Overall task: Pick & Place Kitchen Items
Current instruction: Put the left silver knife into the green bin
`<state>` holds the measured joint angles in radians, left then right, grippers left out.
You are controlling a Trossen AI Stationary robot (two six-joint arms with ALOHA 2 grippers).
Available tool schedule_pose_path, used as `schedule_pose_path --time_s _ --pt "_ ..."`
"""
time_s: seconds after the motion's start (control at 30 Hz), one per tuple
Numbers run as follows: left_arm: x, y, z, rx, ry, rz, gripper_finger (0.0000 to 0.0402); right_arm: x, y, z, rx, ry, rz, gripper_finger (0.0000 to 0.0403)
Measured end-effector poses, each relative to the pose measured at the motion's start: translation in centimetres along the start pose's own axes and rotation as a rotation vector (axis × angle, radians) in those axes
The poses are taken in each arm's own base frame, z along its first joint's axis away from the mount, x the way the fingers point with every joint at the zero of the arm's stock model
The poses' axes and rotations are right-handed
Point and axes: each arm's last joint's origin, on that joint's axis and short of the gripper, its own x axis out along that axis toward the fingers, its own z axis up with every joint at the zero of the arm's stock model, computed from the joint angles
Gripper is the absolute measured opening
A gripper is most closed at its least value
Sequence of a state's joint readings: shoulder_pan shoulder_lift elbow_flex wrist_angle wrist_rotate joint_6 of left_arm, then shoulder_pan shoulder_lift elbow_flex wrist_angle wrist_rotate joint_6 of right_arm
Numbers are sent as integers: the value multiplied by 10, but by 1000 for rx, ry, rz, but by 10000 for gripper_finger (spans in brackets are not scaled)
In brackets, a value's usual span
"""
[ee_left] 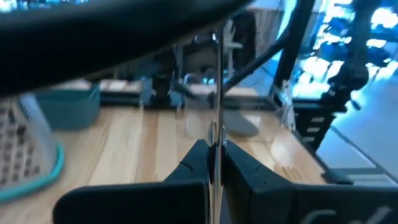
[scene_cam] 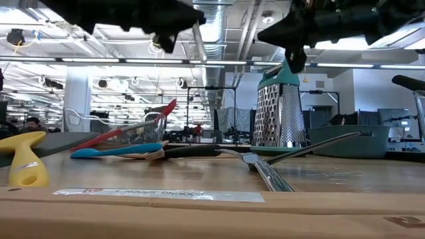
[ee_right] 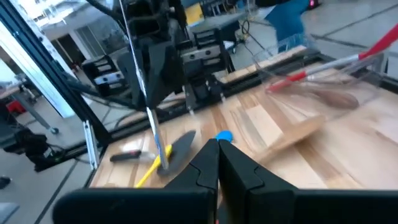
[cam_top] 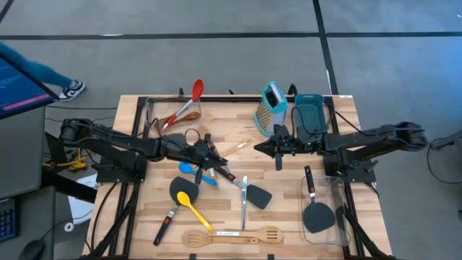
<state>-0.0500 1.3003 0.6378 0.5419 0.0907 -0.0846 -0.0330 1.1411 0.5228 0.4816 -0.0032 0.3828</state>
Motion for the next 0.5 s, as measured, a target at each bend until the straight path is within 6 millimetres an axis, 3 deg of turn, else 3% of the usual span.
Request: schedule_pose_path --time_s 0.2,0.5 --pt "2 14 19 41 -42 -11 1 13 -3 -7 -128 -4 0 1" --pt "-2 40 19 1 5 78 1 29 -8 -17 -237 -38 8 6"
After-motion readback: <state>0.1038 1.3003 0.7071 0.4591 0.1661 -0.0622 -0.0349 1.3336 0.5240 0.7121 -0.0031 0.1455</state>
